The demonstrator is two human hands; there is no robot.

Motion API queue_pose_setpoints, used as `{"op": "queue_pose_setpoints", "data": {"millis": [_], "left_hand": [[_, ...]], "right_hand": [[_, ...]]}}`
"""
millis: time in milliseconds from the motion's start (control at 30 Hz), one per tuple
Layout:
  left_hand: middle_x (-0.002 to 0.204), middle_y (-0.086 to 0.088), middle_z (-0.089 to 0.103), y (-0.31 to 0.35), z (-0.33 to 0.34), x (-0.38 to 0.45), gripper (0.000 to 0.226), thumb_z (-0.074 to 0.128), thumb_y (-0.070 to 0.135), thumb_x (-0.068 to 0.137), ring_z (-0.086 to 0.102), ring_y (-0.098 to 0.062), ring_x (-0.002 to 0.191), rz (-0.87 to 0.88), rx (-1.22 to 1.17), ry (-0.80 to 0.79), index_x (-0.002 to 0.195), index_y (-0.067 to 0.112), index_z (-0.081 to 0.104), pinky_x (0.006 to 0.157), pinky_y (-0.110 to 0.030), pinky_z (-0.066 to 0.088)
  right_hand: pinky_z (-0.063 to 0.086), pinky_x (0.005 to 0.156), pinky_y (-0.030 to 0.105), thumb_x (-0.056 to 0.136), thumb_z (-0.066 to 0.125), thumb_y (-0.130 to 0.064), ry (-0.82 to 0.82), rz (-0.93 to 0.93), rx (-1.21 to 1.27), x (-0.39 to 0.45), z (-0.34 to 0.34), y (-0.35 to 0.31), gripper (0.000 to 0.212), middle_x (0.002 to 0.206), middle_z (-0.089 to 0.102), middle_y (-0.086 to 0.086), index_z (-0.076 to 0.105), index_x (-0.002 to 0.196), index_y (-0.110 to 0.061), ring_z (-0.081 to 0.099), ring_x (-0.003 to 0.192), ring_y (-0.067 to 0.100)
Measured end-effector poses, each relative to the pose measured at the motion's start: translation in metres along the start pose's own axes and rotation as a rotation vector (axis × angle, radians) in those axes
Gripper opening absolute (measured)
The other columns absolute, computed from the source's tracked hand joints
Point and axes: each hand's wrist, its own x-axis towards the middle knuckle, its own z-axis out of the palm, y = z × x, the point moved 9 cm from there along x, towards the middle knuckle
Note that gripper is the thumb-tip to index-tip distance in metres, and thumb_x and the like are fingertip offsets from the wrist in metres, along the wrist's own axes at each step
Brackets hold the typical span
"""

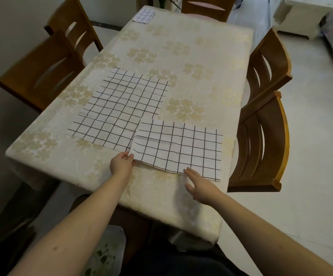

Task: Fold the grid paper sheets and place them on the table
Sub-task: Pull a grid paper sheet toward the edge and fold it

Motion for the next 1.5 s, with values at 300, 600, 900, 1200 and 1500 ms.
{"op": "queue_pose_setpoints", "data": {"millis": [300,600,900,1200,1500], "left_hand": [[0.102,-0.006,0.070,0.040,0.016,-0.035,0.012,0.055,0.017,0.098,0.069,-0.017,0.091,0.190,0.012,-0.053,0.090,0.023,0.062,0.088,-0.036,0.057],[0.092,0.004,0.073,0.072,0.062,-0.087,0.007,0.062,0.032,0.092,0.070,-0.014,0.090,0.366,0.085,-0.205,0.090,0.026,0.066,0.089,-0.044,0.056],[0.129,0.012,0.059,0.064,0.133,-0.134,0.004,0.065,0.022,0.092,0.061,0.016,0.092,0.461,0.245,-0.453,0.091,0.026,0.063,0.079,-0.011,0.051],[0.139,0.018,0.048,0.027,0.185,-0.138,0.039,0.074,0.035,0.084,0.046,0.004,0.126,0.440,0.457,-0.850,0.118,0.038,0.057,0.105,-0.021,0.038],[0.163,0.000,0.016,0.021,0.219,-0.077,0.063,0.045,0.045,0.099,0.010,-0.017,0.150,0.790,1.151,-0.638,0.153,0.022,0.025,0.120,-0.037,0.013]], "right_hand": [[0.048,0.089,0.038,0.103,0.026,-0.046,-0.039,-0.051,-0.301,0.027,0.019,-0.021,0.061,0.164,-0.006,-0.011,0.007,0.156,-0.023,0.057,0.119,0.028],[0.049,0.082,0.036,0.100,0.038,-0.039,0.034,-0.086,-0.152,0.025,0.015,-0.002,0.064,0.163,-0.004,-0.016,0.010,0.156,-0.028,0.061,0.107,0.030],[0.049,0.084,0.031,0.103,0.031,-0.041,0.263,0.038,0.078,-0.001,-0.032,0.055,0.054,0.163,-0.001,-0.014,0.018,0.154,-0.028,0.060,0.112,0.015],[0.028,0.118,0.043,0.105,0.028,-0.031,0.533,0.260,0.698,-0.018,-0.066,0.112,0.045,0.159,0.025,-0.001,0.031,0.150,-0.022,0.025,0.145,0.017],[0.042,0.100,0.033,0.105,0.029,-0.031,0.547,0.392,0.635,-0.013,-0.081,0.130,0.045,0.151,0.034,0.004,0.034,0.148,-0.019,0.046,0.130,0.024]]}}
